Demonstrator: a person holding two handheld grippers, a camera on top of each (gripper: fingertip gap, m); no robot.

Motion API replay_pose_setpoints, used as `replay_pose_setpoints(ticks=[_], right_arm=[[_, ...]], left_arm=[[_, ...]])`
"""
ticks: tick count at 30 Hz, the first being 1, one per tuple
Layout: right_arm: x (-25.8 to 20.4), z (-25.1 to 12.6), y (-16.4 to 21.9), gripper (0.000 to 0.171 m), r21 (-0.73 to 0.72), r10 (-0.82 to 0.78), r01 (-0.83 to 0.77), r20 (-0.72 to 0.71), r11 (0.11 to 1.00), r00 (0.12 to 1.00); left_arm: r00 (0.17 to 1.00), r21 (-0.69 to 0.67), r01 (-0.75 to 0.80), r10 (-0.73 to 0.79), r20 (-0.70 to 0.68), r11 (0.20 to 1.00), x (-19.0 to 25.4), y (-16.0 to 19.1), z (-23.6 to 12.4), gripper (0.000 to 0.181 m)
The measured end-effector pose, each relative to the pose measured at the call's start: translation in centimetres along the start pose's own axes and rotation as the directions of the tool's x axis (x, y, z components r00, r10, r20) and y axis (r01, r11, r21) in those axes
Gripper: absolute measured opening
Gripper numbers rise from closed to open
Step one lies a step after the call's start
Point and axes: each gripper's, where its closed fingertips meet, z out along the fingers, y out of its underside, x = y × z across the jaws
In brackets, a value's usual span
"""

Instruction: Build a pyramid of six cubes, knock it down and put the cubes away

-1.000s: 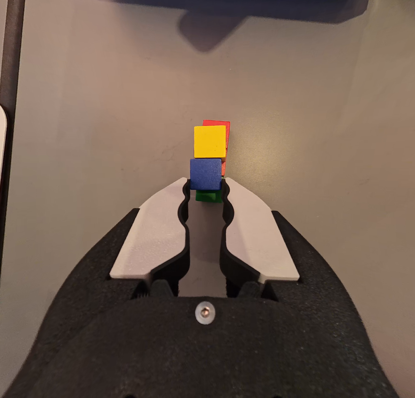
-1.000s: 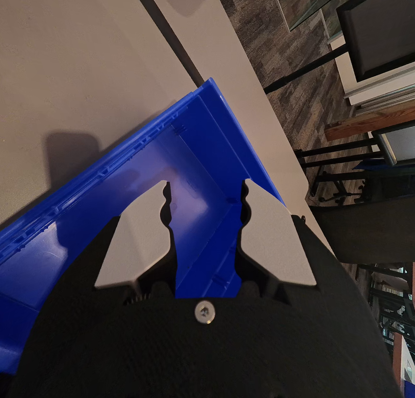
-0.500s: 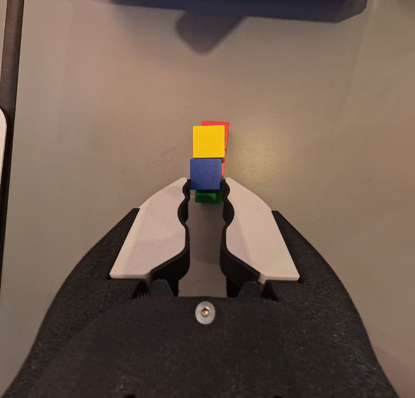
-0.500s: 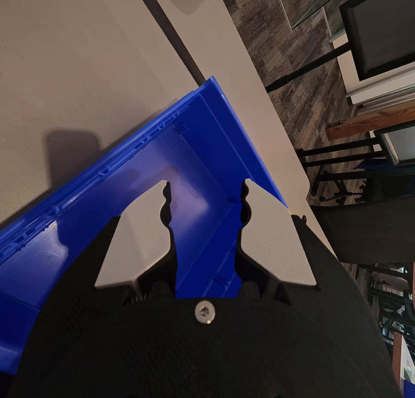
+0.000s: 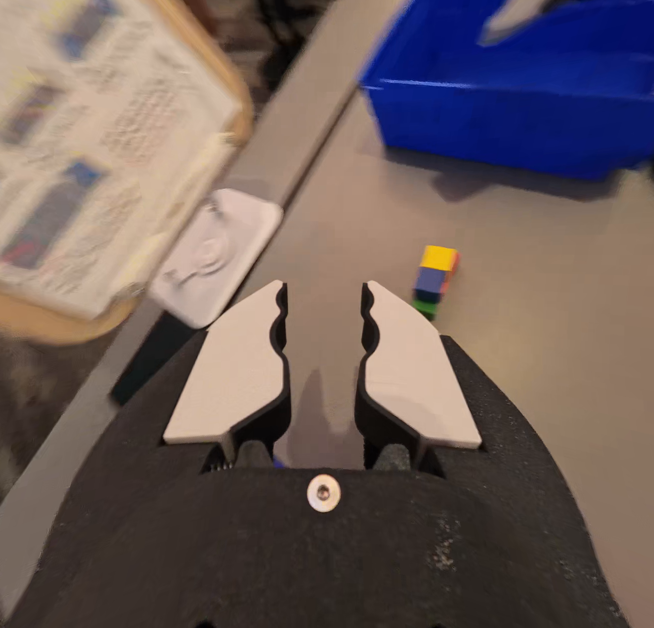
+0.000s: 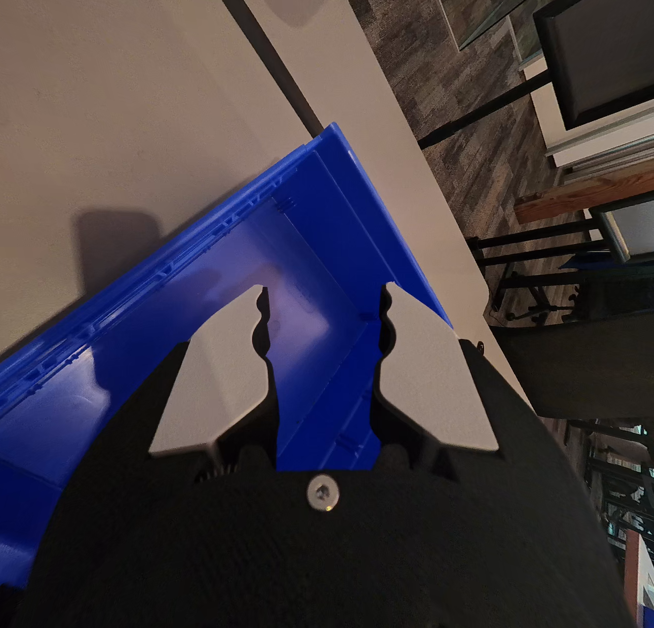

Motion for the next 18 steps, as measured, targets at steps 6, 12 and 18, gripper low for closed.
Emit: replay_pose_setpoints(ticks=[6, 12, 18], right_arm=[[-0.2, 0.0, -0.1, 0.062, -0.002, -0.006, 0.006, 0.002, 1.000, 1.000], [-0.4, 0.1, -0.2, 0.062, -0.006, -0.015, 0.015, 0.005, 1.000, 1.000], [-0.9, 0.1, -0.6, 0.062, -0.010, -0.033, 0.033, 0.012, 0.999, 0.999]], left_arm=[[0.896, -0.186, 0.263, -0.168, 0.411, 0.947, -10.1, 9.6, -6.4, 0.044], [0.922, -0.314, 0.327, -0.228, 0.313, 0.892, -10.6, 16.4, -4.9, 0.044], [0.966, -0.366, 0.241, -0.187, 0.176, 0.899, -9.3, 20.1, -4.5, 0.048]])
